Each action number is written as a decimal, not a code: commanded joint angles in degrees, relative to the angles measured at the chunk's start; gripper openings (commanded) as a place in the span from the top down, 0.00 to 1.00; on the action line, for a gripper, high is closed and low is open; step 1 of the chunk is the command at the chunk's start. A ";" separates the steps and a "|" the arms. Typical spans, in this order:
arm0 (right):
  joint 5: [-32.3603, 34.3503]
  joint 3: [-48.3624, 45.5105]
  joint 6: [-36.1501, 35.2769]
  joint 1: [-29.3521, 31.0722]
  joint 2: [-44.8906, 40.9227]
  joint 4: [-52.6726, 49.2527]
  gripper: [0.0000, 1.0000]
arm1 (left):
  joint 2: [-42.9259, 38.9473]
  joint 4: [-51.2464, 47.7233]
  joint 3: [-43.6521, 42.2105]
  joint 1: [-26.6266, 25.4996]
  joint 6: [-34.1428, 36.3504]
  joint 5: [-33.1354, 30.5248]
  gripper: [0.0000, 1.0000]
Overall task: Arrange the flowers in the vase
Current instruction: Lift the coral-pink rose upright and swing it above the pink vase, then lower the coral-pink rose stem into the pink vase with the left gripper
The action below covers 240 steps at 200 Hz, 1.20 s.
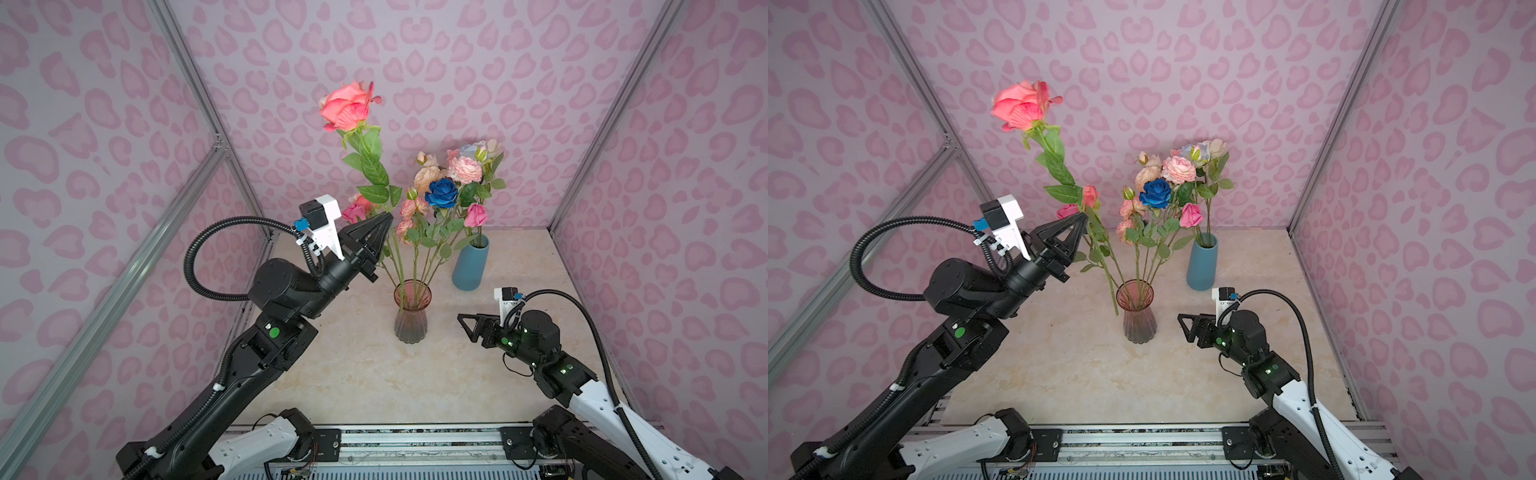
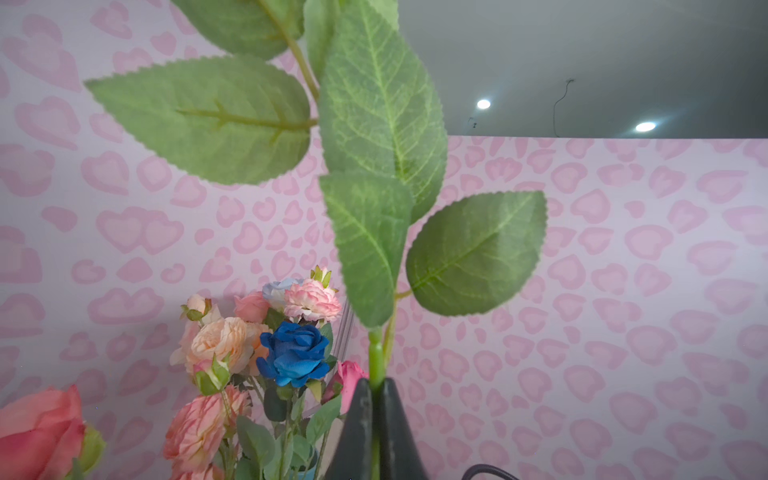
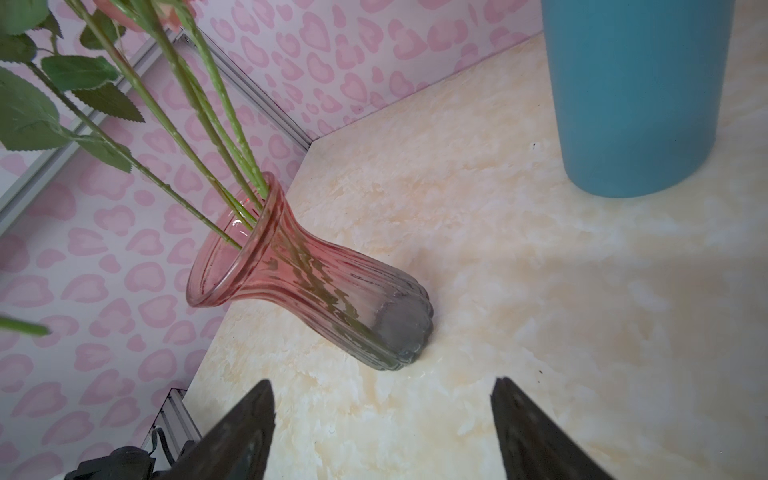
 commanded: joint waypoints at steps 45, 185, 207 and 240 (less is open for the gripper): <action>0.23 0.22 -1.56 -1.78 -1.61 -1.86 0.17 | 9.42 9.34 1.96 -0.13 7.08 -6.67 0.97; -0.84 -0.84 -1.98 -3.58 -2.41 -2.15 0.17 | 17.16 18.25 -2.68 -0.54 4.91 -11.39 0.97; -0.72 -1.23 -1.62 -3.75 -2.80 -1.99 0.17 | 16.88 18.73 -3.92 -0.74 5.40 -12.19 0.97; -0.80 -1.73 -1.41 -3.75 -3.25 -1.96 0.17 | 15.63 19.47 -7.52 -0.82 5.32 -13.32 0.97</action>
